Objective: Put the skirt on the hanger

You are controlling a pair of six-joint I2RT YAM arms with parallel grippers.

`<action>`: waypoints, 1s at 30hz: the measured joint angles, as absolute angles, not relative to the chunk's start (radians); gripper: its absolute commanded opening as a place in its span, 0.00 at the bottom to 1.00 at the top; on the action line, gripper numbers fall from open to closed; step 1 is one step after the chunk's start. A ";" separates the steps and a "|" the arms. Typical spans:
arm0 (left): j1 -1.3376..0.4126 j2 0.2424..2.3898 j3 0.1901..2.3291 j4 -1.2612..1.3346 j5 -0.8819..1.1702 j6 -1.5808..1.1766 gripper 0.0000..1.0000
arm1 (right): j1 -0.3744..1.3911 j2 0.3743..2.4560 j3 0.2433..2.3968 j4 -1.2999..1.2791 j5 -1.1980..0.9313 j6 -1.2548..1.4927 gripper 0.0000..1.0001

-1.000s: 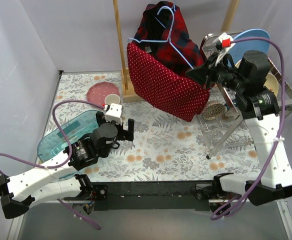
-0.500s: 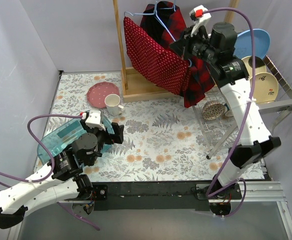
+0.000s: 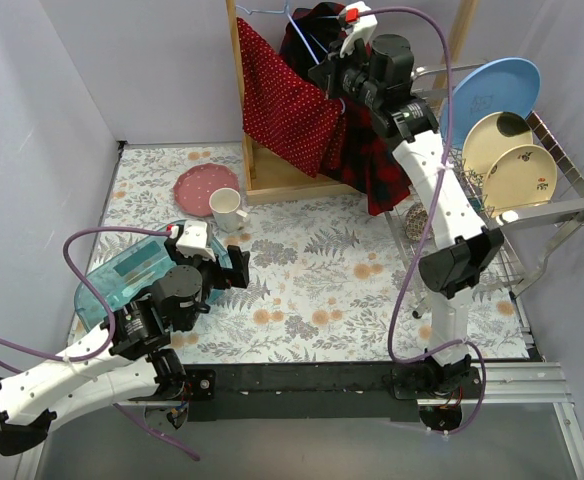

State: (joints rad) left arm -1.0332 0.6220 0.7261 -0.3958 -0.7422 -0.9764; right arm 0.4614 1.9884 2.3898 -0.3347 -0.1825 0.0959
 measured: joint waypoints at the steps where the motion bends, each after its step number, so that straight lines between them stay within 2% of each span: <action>1: -1.033 0.623 0.726 -0.396 -0.744 -0.976 0.98 | 0.462 2.008 2.405 -0.331 -0.178 0.096 0.01; 10: -1.033 0.646 0.726 -0.396 -0.751 -0.977 0.98 | 0.465 2.102 2.444 -0.289 -0.141 0.093 0.01; 18: -1.033 0.629 0.701 -0.394 -0.752 -0.976 0.98 | 0.465 2.093 2.366 -0.252 -0.186 0.089 0.01; 23: -1.033 0.612 0.696 -0.390 -0.752 -0.976 0.98 | 0.464 2.061 2.311 -0.213 -0.194 0.076 0.08; 24: -1.033 0.611 0.696 -0.389 -0.751 -0.976 0.98 | 0.464 2.050 2.300 -0.212 -0.194 0.073 0.18; 26: -1.033 0.609 0.696 -0.388 -0.748 -0.976 0.98 | 0.464 2.029 2.280 -0.210 -0.194 0.068 0.27; 27: -1.033 0.610 0.696 -0.388 -0.746 -0.976 0.98 | 0.464 2.019 2.271 -0.212 -0.202 0.060 0.36; 29: -1.033 0.614 0.696 -0.388 -0.742 -0.976 0.98 | 0.464 1.991 2.253 -0.228 -0.221 0.041 0.43; 30: -1.033 0.616 0.696 -0.388 -0.740 -0.977 0.98 | 0.465 1.975 2.245 -0.236 -0.229 0.037 0.52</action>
